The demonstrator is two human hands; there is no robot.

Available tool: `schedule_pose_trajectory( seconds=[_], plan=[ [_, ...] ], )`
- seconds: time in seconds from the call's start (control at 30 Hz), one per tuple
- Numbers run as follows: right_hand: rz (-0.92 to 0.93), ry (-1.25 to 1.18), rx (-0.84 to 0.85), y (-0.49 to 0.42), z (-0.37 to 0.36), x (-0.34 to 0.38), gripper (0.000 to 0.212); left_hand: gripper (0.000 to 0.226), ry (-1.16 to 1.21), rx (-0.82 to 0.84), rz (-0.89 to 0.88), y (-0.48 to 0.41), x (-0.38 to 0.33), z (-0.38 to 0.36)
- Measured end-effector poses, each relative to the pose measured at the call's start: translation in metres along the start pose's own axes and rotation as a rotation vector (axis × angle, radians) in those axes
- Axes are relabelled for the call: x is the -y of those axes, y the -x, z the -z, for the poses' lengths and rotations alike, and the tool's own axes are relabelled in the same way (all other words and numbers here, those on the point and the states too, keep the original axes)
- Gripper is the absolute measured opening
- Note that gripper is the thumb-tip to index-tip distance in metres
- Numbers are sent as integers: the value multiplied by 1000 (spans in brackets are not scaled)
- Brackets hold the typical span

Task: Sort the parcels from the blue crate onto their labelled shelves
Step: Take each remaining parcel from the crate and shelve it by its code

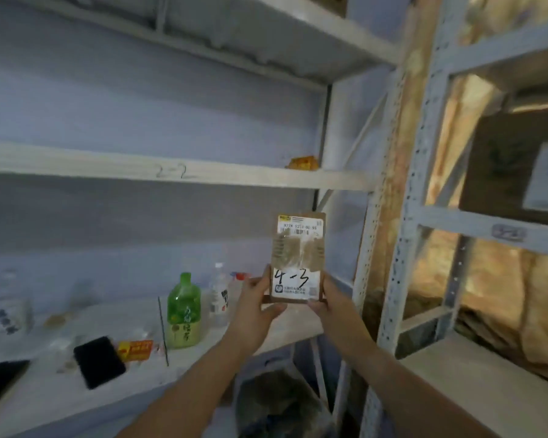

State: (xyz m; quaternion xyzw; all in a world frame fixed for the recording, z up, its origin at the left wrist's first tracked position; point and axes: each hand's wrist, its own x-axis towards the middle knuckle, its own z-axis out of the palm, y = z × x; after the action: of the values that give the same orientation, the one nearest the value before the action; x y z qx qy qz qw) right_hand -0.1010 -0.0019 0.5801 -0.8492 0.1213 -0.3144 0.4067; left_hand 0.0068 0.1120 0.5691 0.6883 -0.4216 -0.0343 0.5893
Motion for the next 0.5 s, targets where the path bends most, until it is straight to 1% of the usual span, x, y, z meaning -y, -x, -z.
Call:
schedule_pose_trajectory(
  seconds=[0.07, 0.17, 0.3, 0.37, 0.5],
  plan=[
    [84, 108, -108, -6, 43, 40, 34, 55, -81, -41, -148, -19, -55, 2],
    [170, 314, -298, -1, 108, 89, 39, 41, -95, -79, -369, -35, -133, -8],
    [181, 623, -402, 26, 187, 128, 46, 55, -79, -109, -625, -28, -208, -38],
    [207, 808, -449, 46, 219, 136, 51, 55, -101, -78, -684, -21, -228, -55],
    [247, 1153, -499, 85, 272, 139, 62, 57, -271, -92, -745, -11, -251, -88]
  ],
)
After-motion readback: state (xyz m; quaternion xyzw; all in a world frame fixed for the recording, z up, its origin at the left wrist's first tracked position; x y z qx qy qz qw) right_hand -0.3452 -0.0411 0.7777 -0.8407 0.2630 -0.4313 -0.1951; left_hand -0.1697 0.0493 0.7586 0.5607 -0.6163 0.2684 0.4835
